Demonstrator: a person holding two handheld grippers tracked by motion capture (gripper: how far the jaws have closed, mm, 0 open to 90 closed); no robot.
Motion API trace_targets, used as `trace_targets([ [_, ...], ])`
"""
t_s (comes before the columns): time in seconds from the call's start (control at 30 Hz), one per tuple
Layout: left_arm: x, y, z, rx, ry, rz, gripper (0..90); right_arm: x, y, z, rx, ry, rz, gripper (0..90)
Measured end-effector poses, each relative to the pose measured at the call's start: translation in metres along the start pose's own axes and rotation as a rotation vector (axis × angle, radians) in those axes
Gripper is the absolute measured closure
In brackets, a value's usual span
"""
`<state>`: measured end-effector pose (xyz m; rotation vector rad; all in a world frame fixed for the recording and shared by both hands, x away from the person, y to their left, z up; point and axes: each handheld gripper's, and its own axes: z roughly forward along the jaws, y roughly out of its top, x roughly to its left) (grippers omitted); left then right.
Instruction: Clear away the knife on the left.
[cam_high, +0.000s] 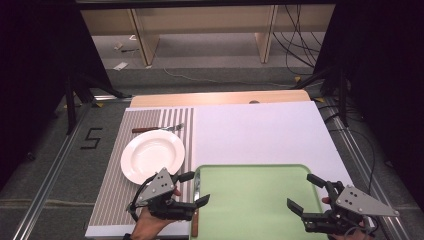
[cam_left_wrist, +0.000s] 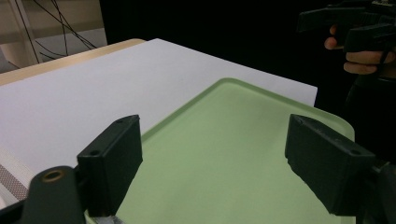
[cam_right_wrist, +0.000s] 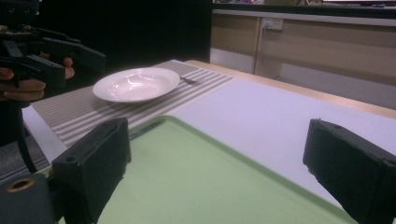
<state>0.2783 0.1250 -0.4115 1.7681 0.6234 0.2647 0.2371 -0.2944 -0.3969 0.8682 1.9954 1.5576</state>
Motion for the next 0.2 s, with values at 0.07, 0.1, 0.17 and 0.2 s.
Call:
trace_targets([
  [0.07, -0.0004, -0.0004, 0.0013, 0.007, -0.004, -0.002, 18.7, 0.0001, 0.0000, 0.0001, -0.001, 0.001, -0.002, 8.6],
  [0.1, -0.0005, -0.0006, 0.0020, 0.013, -0.003, 0.002, 18.6, 0.0002, 0.0000, 0.0002, -0.002, 0.001, -0.002, 8.6],
  [0.17, -0.0005, -0.0009, 0.0032, 0.022, -0.006, 0.001, 18.4, 0.0003, -0.0001, 0.0003, -0.002, 0.002, -0.002, 8.5],
  [0.2, -0.0007, -0.0010, 0.0035, 0.024, -0.007, 0.002, 18.2, 0.0003, -0.0001, 0.0002, -0.002, 0.001, -0.002, 8.5],
])
